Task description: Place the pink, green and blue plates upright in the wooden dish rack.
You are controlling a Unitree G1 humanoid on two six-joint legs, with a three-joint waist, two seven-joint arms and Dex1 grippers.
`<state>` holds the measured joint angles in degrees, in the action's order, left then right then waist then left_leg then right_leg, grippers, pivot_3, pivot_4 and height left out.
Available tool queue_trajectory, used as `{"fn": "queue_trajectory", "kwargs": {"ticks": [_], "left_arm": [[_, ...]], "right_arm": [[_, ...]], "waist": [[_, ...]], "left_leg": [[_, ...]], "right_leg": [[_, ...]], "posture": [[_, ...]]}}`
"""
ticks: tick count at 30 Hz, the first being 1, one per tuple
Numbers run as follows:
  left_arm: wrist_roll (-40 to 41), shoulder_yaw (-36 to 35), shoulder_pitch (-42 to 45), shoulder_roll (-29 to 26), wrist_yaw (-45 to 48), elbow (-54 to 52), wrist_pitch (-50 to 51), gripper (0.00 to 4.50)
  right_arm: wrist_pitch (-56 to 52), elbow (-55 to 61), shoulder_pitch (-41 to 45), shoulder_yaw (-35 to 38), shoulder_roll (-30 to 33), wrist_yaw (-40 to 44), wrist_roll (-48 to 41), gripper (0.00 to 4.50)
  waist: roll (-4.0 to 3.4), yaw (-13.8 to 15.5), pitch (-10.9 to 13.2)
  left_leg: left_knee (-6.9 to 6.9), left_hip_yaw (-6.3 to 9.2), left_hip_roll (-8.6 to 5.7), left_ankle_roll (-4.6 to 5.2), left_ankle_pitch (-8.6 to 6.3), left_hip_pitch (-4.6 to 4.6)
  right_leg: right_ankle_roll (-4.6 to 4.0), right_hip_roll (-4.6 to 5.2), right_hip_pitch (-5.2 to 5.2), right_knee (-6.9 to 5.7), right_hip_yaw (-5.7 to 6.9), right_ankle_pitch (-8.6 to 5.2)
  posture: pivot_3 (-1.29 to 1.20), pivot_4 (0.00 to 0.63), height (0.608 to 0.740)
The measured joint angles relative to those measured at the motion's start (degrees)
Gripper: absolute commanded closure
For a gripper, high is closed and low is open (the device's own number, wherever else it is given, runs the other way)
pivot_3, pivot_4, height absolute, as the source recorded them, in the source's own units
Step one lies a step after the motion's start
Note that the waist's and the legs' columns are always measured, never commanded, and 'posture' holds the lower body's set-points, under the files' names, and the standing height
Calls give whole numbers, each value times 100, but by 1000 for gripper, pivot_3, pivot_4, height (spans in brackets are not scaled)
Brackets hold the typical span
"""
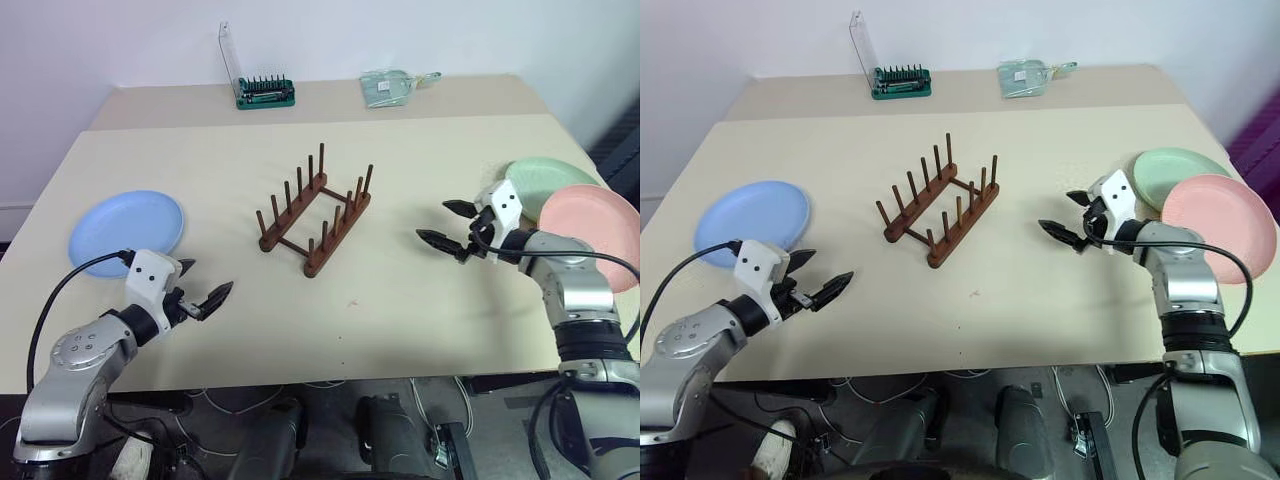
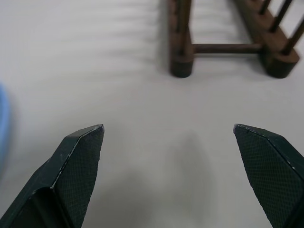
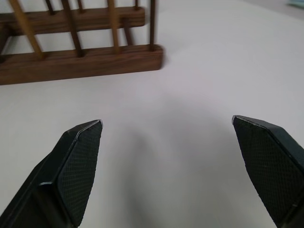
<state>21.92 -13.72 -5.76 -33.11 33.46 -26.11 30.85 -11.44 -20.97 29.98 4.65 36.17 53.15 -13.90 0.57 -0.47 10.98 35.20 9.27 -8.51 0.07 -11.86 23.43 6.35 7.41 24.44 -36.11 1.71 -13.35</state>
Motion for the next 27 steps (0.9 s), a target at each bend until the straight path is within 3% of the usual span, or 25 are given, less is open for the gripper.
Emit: {"fn": "queue_trajectory", "kwargs": {"ticks": [9,14,20,24,27], "left_arm": [[14,437,227,95,-116,-157,145,8],[94,1497,670,382,-34,-279,462,8],[-1039,2924,1536,1091,-800,446,501,8],[-1401,3020,1909,1749,-1355,1112,376,8],[-1512,3039,2032,1816,-1366,1370,209,8]], "right_arm": [[194,-13,154,-103,-148,-72,132,0],[305,-77,214,-161,-270,-120,151,0],[351,-26,154,-119,-279,-287,166,0],[300,133,-122,-31,-250,-371,144,0],[269,278,-197,50,-204,-442,132,0]], "waist": [[0,1,0],[1,21,-1],[-1,87,-4],[-5,137,-6],[-13,122,-11]], "left_leg": [[3,0,2,-1,1,0],[5,-2,1,-1,2,0],[9,-8,3,-3,4,-4],[11,-5,10,-7,7,-5],[13,-10,12,-9,7,-6]], "right_leg": [[-5,-7,-1,-1,0,3],[-2,-13,-4,1,-1,6],[-4,-20,-7,1,-8,13],[-6,-27,-7,-1,-7,17],[-7,-29,-8,-1,-7,19]], "posture": [[0,150,740],[0,150,740],[0,150,740],[0,150,740],[0,150,740]]}}
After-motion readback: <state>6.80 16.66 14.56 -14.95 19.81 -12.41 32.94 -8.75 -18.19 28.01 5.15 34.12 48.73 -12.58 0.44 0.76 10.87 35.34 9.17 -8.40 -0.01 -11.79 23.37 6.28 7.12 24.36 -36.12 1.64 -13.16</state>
